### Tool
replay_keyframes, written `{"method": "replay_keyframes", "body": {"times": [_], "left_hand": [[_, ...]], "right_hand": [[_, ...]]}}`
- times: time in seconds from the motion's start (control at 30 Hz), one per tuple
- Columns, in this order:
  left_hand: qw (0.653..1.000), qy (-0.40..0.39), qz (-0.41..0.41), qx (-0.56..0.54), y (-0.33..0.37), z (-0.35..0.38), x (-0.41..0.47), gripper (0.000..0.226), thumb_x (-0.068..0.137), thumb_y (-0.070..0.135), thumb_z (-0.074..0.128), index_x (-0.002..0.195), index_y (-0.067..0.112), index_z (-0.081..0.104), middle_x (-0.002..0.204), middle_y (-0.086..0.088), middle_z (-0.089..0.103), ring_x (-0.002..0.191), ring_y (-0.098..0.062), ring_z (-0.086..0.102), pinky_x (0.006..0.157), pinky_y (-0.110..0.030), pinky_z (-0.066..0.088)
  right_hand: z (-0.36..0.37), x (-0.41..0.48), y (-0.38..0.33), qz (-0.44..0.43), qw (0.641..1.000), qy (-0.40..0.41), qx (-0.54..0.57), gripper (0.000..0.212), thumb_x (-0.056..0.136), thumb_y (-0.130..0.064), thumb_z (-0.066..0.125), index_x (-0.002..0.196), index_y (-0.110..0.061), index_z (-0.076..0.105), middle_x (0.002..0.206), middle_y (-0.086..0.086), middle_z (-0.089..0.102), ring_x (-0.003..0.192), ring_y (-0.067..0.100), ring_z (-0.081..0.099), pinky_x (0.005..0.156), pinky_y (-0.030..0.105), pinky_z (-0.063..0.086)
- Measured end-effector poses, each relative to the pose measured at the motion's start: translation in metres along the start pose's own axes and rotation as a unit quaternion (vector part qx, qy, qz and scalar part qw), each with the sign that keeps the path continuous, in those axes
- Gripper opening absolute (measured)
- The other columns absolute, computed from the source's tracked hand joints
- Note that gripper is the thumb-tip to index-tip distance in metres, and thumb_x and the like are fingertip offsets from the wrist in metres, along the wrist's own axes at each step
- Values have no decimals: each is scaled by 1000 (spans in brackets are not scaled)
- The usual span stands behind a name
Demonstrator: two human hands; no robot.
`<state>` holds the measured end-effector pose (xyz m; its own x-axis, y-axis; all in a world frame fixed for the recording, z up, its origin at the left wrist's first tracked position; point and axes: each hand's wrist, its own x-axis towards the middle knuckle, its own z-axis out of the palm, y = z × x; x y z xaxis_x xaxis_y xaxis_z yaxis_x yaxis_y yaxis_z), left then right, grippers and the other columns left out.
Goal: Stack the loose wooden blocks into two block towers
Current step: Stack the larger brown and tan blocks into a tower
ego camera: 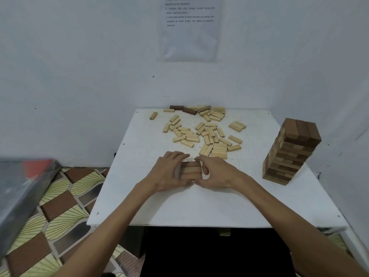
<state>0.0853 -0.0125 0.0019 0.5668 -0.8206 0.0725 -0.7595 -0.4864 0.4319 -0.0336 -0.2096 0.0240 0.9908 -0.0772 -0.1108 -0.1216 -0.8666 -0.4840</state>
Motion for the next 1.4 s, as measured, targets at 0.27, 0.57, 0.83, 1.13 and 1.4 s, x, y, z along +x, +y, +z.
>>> {"method": "replay_keyframes", "body": {"times": [0.27,0.57,0.83,1.13,1.4], "left_hand": [[991,-112,-74,1,10,-18,7,85,82,53,77,152,24,39,111,6,64,99,-18,61,92,-36,52],[985,-149,-84,-11,10,-27,19,71,78,49,86,133,17,56,104,-1,64,92,-17,60,86,-37,54],[984,-157,-87,-6,13,-28,21,68,78,44,87,132,15,58,104,-2,63,91,-17,59,85,-37,55],[982,-162,-93,1,13,-29,20,70,77,46,87,132,16,56,106,-2,62,93,-18,59,85,-38,55],[982,-161,-96,1,15,-31,18,70,78,47,86,133,17,55,106,-1,61,89,-16,58,79,-34,53]], "right_hand": [[-7,15,1,0,999,-48,-10,77,78,-51,76,143,-21,48,101,-9,59,101,13,55,90,37,53],[-12,25,1,-1,995,-87,-39,70,81,-46,78,140,-22,49,104,-8,61,103,13,57,91,38,55],[-15,29,3,-4,993,-110,-32,72,83,-46,81,142,-20,49,105,-6,62,100,15,60,90,38,54],[-14,34,6,9,992,-123,-41,68,79,-48,83,134,-22,53,102,-7,59,99,17,62,92,43,55],[-13,35,4,13,991,-129,-39,64,83,-43,83,134,-19,53,101,-8,60,102,17,61,93,41,54]]}}
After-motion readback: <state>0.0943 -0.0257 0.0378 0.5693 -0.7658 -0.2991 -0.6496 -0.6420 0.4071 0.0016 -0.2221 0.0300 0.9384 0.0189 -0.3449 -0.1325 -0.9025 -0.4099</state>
